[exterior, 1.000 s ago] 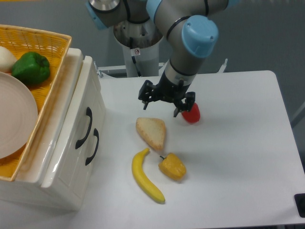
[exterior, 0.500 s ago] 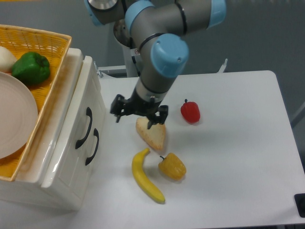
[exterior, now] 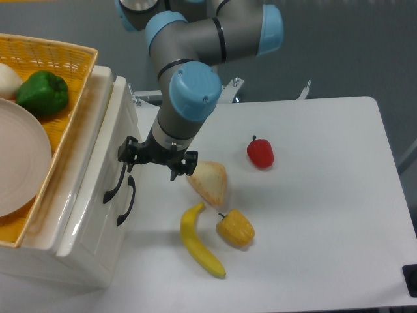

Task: Slide open the top white drawer
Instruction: 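Hook the gripper onto the black handle of the upper drawer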

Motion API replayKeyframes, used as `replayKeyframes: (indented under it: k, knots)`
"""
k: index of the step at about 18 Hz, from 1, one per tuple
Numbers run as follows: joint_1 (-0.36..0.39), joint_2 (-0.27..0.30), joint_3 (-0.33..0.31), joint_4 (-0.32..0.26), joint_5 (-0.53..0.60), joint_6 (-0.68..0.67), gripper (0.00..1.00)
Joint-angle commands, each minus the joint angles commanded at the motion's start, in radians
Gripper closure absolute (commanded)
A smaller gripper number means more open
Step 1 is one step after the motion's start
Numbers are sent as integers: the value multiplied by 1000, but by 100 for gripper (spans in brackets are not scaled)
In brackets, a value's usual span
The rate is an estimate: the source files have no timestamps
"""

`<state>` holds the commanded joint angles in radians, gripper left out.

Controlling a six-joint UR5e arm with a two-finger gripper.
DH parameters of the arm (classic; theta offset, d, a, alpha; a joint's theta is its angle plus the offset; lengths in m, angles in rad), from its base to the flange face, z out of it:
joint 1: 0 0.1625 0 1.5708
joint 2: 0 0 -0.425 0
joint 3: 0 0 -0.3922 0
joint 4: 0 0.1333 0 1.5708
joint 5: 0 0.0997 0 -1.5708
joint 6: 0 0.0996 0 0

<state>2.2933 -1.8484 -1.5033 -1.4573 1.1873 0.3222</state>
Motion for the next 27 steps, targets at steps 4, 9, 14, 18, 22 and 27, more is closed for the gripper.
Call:
replayKeyframes:
  k: [4, 9, 14, 18, 22, 27]
  knots:
    - [0, 0, -2, 0, -3, 0, 0]
    - [0, -2, -2, 2, -5, 2, 0]
    - [-3, -8, -2, 5, -3, 5, 0]
    - [-14, -14, 0, 6, -3, 17, 0]
    - [-18, -15, 0, 6, -3, 20, 0]
    - [-20, -20, 2, 8, -5, 20, 0]
